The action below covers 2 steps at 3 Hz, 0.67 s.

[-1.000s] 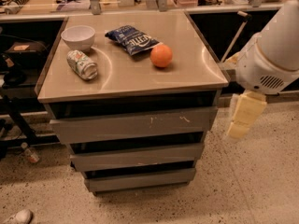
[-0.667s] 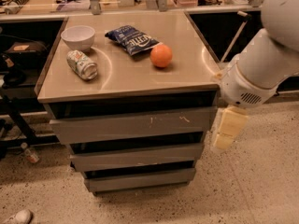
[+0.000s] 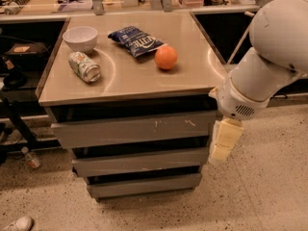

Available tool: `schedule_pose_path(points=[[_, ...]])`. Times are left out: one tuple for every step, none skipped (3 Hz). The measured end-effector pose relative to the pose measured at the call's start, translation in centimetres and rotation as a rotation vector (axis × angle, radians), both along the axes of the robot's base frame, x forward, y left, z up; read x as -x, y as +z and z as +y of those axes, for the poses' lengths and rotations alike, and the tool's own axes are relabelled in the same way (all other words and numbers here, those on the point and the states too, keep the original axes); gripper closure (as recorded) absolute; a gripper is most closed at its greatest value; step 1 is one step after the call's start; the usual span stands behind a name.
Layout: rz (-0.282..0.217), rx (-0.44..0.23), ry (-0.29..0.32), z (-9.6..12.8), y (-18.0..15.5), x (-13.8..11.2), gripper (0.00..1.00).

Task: Open top drawer

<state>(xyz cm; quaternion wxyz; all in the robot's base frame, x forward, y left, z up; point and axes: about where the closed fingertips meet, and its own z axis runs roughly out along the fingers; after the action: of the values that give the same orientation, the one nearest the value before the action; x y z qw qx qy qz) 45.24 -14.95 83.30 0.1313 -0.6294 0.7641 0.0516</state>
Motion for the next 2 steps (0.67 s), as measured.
schedule_pose_path(points=[[0.012, -0.036, -0.007, 1.3, -2.9, -0.1, 0.0], [0.028, -0.081, -0.019, 3.9, -7.8, -1.6, 0.0]])
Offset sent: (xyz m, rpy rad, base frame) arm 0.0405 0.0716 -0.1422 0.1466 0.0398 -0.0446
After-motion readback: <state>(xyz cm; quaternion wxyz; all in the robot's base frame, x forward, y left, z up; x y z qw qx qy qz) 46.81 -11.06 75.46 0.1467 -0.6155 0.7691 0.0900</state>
